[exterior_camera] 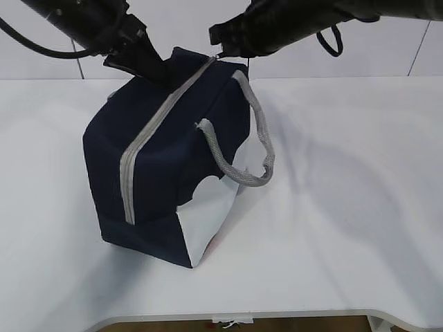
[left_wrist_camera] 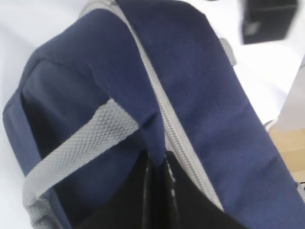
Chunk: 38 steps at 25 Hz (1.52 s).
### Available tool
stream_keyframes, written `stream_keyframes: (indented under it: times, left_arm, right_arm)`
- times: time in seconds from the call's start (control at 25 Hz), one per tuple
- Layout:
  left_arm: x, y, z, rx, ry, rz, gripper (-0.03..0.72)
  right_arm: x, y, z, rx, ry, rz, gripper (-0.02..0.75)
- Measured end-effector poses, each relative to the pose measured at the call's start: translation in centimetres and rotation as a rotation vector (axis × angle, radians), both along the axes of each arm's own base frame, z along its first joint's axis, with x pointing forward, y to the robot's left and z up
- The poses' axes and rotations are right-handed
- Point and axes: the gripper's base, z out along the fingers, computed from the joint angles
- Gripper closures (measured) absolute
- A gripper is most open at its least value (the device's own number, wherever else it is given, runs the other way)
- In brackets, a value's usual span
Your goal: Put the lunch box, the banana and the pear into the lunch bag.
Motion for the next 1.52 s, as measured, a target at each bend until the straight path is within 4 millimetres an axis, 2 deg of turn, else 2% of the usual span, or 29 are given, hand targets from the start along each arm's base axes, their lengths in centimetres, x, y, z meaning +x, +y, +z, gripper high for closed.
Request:
stream_keyframes:
  times: [0.2, 0.36, 0.52, 0.68, 1.28, 1.52]
  left_arm:
    - [-0.1, 0.2, 0.1, 0.021, -0.012, -0.005, 0.692]
    - [-0.6, 0.6, 1.1, 0.049, -0.046, -0.01, 0.692]
    - [-1.3, 0.7, 2.1, 0.058, -0.071, -0.019, 0.692]
    - [-1.3, 0.8, 2.0, 0.072, -0.073, -0.021, 0.692]
    - [-1.1, 0.9, 1.5, 0.093, -0.064, -0.025, 0.692]
    - [-1.1, 0.9, 1.4, 0.094, -0.061, -0.027, 0.692]
  right_arm:
    - [0.9, 0.1, -2.4, 0.004, 0.056, -0.024, 0.724]
    - [1.6, -1.1, -3.4, 0.045, 0.108, -0.088, 0.724]
    - [2.1, -2.5, -5.4, 0.085, 0.241, -0.154, 0.724]
    - [2.1, -2.5, -7.1, 0.098, 0.339, -0.165, 0.724]
    - [1.8, -2.5, -7.6, 0.091, 0.404, -0.151, 0.724]
    - [2.1, -2.5, -6.8, 0.063, 0.409, -0.124, 0.703]
